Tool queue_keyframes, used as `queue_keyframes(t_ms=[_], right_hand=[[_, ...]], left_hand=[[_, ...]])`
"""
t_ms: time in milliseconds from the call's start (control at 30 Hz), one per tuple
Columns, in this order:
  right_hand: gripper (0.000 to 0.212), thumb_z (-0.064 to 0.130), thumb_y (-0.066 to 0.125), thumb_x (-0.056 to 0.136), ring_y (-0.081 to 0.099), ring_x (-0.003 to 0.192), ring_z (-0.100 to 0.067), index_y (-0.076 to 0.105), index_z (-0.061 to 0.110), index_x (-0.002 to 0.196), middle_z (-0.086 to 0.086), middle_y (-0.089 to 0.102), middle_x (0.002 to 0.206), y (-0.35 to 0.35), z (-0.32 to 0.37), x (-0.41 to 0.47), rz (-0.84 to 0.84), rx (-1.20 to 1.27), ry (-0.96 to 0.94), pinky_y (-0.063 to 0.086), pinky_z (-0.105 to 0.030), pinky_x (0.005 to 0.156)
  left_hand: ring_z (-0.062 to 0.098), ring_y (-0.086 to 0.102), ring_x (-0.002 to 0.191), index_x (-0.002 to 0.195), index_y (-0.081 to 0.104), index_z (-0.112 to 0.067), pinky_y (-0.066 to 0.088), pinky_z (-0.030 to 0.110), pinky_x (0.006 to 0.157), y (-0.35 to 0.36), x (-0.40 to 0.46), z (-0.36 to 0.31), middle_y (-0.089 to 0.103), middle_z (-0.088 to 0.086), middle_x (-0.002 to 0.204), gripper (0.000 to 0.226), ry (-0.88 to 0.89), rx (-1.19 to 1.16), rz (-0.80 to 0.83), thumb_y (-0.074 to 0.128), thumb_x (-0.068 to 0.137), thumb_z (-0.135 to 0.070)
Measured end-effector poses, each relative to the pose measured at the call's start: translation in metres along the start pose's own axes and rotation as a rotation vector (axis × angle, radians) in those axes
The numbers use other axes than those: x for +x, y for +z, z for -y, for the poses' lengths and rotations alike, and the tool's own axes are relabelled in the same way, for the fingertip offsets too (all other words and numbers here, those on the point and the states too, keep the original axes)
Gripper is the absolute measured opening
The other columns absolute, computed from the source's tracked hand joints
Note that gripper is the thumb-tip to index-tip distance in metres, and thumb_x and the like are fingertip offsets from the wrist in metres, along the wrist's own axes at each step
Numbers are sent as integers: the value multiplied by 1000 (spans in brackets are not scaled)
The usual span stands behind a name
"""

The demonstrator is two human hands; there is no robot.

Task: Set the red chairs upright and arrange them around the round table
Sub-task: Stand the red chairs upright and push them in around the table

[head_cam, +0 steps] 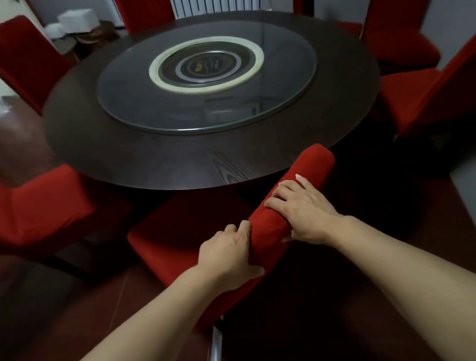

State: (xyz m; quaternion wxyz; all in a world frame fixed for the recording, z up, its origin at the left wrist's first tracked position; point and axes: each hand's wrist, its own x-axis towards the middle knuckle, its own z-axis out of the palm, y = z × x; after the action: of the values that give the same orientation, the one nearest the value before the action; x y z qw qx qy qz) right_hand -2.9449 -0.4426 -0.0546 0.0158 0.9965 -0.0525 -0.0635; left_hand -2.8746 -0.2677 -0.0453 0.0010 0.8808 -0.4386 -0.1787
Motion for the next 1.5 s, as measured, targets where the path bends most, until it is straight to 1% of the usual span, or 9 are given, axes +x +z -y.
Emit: queue_keyframes(t_ms=[233, 333, 433, 700, 800, 933, 1100, 1233, 1500], right_hand=[[69, 42, 72, 77, 35, 131, -20, 40, 29, 137, 1, 46, 133, 2, -13, 6, -14, -33, -114, 8, -39, 117], [66, 46, 74, 74, 48, 121, -19, 45, 29, 131, 3, 55, 125, 0, -23, 23, 19, -84, -256, 24, -36, 112], [64, 58, 72, 70, 57, 104, -21, 50, 28, 122, 2, 61, 111, 0, -29, 31, 0, -84, -349, 42, -36, 94], [55, 56, 64, 79, 57, 101, -23, 49, 24, 121, -3, 62, 106, 18, -44, 8, -187, -11, -487, 39, -34, 89], [51, 53, 73, 72, 63, 87, -23, 58, 23, 110, -2, 66, 91, 27, -47, -7, -243, -2, -502, 45, -35, 79], [55, 44, 92, 34, 59, 52, -19, 63, 23, 76, 2, 59, 56, 43, -49, -25, -261, -45, -427, 48, -32, 53], [53, 44, 92, 34, 58, 47, -18, 62, 22, 71, 3, 57, 52, 51, -45, -44, -315, -29, -382, 48, -33, 50], [53, 53, 89, 39, 59, 50, -20, 63, 22, 72, 2, 60, 54, 51, -33, -55, -315, -4, -353, 46, -30, 51], [54, 52, 91, 34, 56, 47, -18, 61, 21, 67, 3, 58, 52, 54, -11, -76, -357, 38, -335, 44, -30, 47]], left_hand=[[26, 58, 107, 127, 34, -22, 48, 37, 80, 9, 4, -11, 50, 3, 118, 65, -66, 76, -109, 71, 78, -41], [24, 58, 105, 129, 33, -25, 47, 34, 75, 13, 1, -20, 50, 2, 118, 62, -146, 97, -154, 70, 80, -36], [22, 58, 104, 132, 32, -28, 45, 34, 71, 19, -1, -32, 51, 2, 117, 64, -298, 121, -208, 70, 81, -36], [21, 57, 102, 119, 40, -28, 35, 34, 78, 32, -4, -79, 57, -2, 109, 57, -666, 133, -212, 75, 74, -36], [22, 55, 105, 118, 40, -27, 36, 34, 80, 40, -10, -93, 56, -1, 110, 55, -664, 157, -190, 73, 75, -34], [21, 54, 105, 120, 39, -26, 37, 32, 77, 49, -27, -101, 52, -1, 111, 56, -602, 178, -178, 73, 76, -35], [17, 54, 105, 114, 45, -26, 37, 30, 67, 52, -42, -101, 51, -4, 112, 49, -524, 187, -167, 70, 77, -46], [17, 55, 107, 113, 48, -26, 41, 31, 69, 48, -48, -95, 53, -5, 112, 47, -500, 184, -124, 71, 77, -46], [15, 53, 108, 114, 48, -24, 41, 29, 68, 48, -68, -83, 51, -5, 112, 48, -491, 197, -89, 71, 77, -46]])
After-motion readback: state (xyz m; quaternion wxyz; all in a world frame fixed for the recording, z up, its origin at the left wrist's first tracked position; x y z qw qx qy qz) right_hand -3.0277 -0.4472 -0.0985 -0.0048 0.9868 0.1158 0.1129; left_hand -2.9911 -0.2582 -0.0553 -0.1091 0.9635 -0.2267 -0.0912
